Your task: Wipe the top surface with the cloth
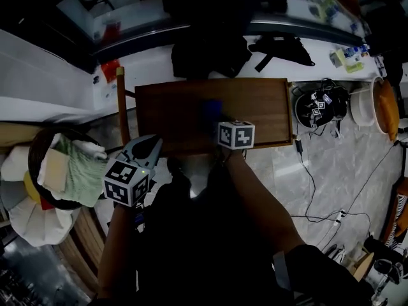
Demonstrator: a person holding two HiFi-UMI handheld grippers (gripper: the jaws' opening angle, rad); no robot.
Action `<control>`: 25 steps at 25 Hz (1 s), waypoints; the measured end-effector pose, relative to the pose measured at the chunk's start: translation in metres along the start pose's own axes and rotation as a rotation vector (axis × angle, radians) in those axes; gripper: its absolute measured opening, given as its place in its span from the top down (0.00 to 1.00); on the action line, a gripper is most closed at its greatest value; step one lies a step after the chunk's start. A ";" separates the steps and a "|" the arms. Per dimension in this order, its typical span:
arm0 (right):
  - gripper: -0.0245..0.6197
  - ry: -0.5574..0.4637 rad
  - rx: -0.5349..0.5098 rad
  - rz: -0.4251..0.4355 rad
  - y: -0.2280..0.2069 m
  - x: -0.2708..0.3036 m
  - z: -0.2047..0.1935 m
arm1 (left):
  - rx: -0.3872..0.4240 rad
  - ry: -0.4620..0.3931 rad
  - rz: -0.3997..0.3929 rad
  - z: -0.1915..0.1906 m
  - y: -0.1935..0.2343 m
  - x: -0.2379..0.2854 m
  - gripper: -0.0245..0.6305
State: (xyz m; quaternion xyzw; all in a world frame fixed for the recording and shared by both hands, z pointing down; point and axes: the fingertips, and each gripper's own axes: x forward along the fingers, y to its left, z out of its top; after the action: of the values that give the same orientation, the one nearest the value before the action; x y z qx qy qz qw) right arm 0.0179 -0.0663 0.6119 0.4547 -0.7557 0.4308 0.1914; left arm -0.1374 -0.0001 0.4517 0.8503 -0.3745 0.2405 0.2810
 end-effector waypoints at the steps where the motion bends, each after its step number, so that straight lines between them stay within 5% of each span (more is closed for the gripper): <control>1: 0.85 0.017 -0.008 0.047 0.031 0.017 -0.010 | -0.008 -0.001 0.012 -0.006 0.012 -0.012 0.95; 5: 0.85 0.061 -0.045 0.175 0.138 0.076 -0.039 | -0.027 0.016 0.038 -0.033 0.057 -0.053 0.95; 10: 0.85 0.122 -0.086 0.212 0.206 0.128 -0.076 | -0.031 0.025 0.062 -0.057 0.092 -0.085 0.95; 17: 0.85 0.178 -0.227 0.140 0.214 0.156 -0.090 | -0.022 0.046 0.036 -0.065 0.104 -0.088 0.95; 25: 0.86 0.193 -0.262 0.116 0.180 0.142 -0.088 | 0.002 0.054 -0.024 -0.047 0.073 -0.057 0.95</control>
State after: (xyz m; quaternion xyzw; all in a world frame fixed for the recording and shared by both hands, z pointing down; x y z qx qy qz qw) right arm -0.2172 -0.0287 0.6714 0.3380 -0.8083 0.3807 0.2956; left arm -0.2375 0.0190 0.4722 0.8481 -0.3566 0.2602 0.2931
